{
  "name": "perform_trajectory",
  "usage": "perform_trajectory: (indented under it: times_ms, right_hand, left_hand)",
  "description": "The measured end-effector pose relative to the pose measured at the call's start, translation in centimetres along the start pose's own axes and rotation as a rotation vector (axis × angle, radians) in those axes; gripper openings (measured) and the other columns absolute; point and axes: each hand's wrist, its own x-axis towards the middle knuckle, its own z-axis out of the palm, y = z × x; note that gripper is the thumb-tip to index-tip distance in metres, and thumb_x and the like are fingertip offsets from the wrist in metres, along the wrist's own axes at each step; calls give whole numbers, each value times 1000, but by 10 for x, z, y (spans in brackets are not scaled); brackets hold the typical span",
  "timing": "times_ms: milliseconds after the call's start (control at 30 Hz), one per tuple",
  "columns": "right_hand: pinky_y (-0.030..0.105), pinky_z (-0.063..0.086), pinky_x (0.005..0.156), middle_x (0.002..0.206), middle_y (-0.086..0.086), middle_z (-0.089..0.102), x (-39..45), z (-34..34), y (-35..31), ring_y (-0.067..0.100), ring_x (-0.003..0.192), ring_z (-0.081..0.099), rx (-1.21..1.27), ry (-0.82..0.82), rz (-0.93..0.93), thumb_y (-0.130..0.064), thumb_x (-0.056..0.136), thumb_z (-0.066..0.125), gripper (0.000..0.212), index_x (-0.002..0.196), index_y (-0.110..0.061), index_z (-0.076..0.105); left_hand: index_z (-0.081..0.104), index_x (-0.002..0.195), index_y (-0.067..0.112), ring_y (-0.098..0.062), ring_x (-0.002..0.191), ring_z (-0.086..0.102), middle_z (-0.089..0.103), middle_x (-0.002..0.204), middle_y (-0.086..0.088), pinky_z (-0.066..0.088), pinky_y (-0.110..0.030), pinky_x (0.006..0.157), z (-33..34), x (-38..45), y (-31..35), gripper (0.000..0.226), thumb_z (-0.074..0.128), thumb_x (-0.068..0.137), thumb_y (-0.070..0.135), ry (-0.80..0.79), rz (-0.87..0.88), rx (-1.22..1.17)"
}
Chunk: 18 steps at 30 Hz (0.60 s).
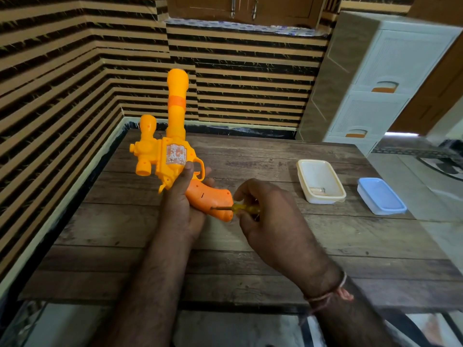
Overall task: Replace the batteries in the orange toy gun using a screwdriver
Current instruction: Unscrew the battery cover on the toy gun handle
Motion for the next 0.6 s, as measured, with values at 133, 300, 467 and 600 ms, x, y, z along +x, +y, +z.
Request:
perform_trajectory:
  times_ms: [133,300,467,600]
  right_hand:
    - [8,36,61,84,-13,56,0,2,-2,0,74,50,28,-7,-32,-4,72,68,27,87,-26,65]
    - [25,42,66,86,-9,57,-1,2,-6,8,79,54,-17,14,-34,-29,91,62,11,100,-23,62]
    - [37,53,65,78,-7,63,-1,-2,-6,17,74,62,-124,79,11,-39,91,59,11,97,-30,56]
    - [14,41,60,78,-17,54,-1,3,-9,1,71,53,42,69,-34,-29,80,75,17,91,-30,61]
  left_hand:
    - [47,141,12,-14,71,66,68,98,-10,57,-30,57,-1,1,-3,50,58,94,26,3,-7,1]
    - [49,139,17,-15,76,67,68,107,-13,57,-31,63,-4,3,-6,52,62,90,27,12,-17,21]
    - [49,138,19,-16,78,67,69,108,-13,58,-33,64,-5,4,-6,50,62,91,28,-2,-39,-10]
    - [49,138,9,-17,78,66,69,104,-12,54,-41,77,-6,7,-7,65,70,81,32,-30,-33,20]
